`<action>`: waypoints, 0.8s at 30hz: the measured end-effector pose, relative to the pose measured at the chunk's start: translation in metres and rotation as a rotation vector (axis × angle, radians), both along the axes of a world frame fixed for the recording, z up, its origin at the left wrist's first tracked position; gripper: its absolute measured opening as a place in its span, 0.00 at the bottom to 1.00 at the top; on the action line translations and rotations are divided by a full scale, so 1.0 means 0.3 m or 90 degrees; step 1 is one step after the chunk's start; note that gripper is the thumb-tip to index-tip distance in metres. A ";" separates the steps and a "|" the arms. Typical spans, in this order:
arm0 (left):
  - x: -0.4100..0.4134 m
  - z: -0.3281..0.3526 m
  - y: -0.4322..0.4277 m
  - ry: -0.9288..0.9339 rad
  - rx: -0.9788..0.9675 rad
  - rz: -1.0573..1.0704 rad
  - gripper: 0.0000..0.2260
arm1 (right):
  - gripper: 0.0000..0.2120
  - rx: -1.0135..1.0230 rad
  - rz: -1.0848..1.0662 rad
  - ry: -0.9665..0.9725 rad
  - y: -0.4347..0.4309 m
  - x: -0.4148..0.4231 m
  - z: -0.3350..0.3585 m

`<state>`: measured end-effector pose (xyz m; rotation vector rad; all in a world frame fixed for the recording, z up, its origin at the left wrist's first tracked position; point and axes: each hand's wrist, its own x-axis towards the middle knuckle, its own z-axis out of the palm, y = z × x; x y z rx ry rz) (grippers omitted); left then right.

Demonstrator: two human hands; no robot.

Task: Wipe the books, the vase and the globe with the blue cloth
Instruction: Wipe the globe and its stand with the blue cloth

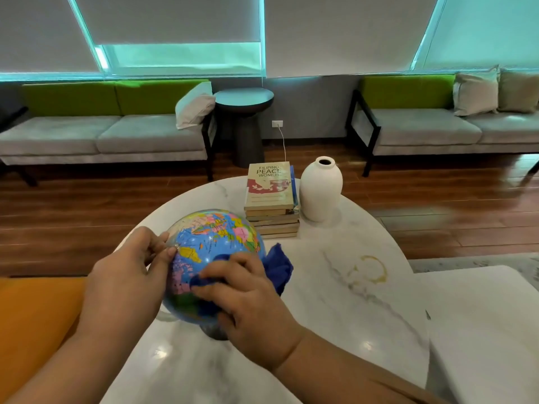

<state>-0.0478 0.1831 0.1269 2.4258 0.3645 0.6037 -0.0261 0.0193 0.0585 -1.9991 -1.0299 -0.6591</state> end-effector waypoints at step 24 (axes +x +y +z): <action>-0.016 -0.005 0.016 0.014 0.055 -0.003 0.09 | 0.14 0.246 -0.158 0.413 -0.087 0.201 0.028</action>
